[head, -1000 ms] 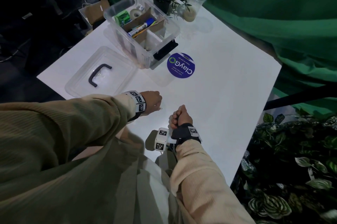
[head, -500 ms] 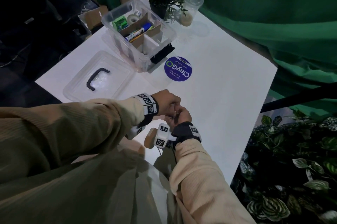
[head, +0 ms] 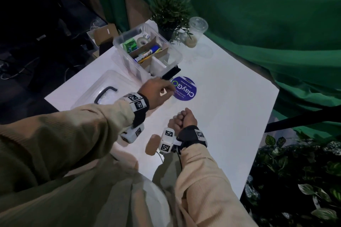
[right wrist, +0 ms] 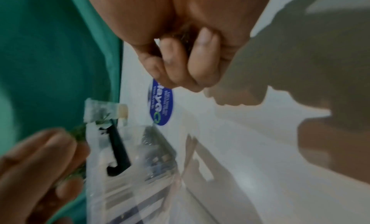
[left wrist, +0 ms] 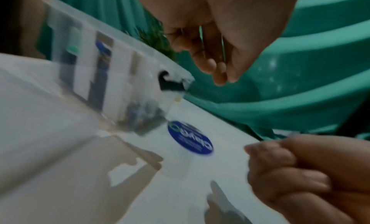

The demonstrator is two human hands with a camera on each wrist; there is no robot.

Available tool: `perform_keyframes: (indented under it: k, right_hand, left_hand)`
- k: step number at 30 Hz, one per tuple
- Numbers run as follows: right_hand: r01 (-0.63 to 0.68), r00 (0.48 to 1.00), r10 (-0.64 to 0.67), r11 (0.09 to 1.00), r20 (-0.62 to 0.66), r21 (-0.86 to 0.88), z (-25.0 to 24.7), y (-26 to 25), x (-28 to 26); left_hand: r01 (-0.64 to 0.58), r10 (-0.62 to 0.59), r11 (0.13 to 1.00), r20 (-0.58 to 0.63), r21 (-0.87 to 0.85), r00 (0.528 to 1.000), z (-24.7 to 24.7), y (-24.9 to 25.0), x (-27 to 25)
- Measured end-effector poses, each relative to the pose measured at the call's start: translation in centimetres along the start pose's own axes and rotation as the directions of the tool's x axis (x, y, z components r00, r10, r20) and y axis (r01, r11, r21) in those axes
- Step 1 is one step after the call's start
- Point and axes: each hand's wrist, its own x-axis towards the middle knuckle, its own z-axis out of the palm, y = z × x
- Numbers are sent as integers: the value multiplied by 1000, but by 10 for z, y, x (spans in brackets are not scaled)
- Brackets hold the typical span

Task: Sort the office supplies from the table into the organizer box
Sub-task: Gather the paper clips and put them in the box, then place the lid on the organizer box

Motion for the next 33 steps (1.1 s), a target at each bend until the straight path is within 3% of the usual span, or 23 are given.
perform_keyframes:
  k: [2,4,7,9,12,18,22,26,29,31,33]
  right_hand:
    - [69,998,-67,991,15,-118,22,-22,-4]
    - [124,992,-117,976,54,-177,48,-45,-5]
    - [127,982,-116,990,150,-65,92,-77,-7]
    - [110,979,-111,994,168,18,121,-92,-11]
    - [96,989,-107,989,105,110,161,-103,-17]
    - [160,987,-162,982,16,100,196,-103,-13]
    - [176,983,-174,984,-59,32,204,-109,-16]
    - [162,987,-160,982,32,-100,217,-112,-35]
    - [144,989,-148,975,-13,-170,219,-109,-31]
    - [199,979,-204,970,-23,-140,215,-105,-23]
    - [360,928,-368,927,-63,-107,205,-100,-14]
  left_hand:
    - [19,-9,996,-111,88,994,-29,-23,16]
    - [75,-46,975,-142,208,989,-56,-53,31]
    - [154,-167,896,-5,416,986,-84,-98,46]
    - [139,-217,879,122,456,969,-90,-115,48]
    - [94,-215,884,220,459,951,-95,-125,49]
    - [33,-171,889,267,456,948,-108,-132,55]
    - [-6,-117,906,264,424,957,-111,-138,58]
    - [-53,-53,917,253,394,966,-111,-146,59]
    - [-56,-48,935,282,349,958,-116,-153,63]
    - [-42,-18,964,223,262,975,-124,-157,62]
    - [-19,13,979,33,203,999,-133,-164,57]
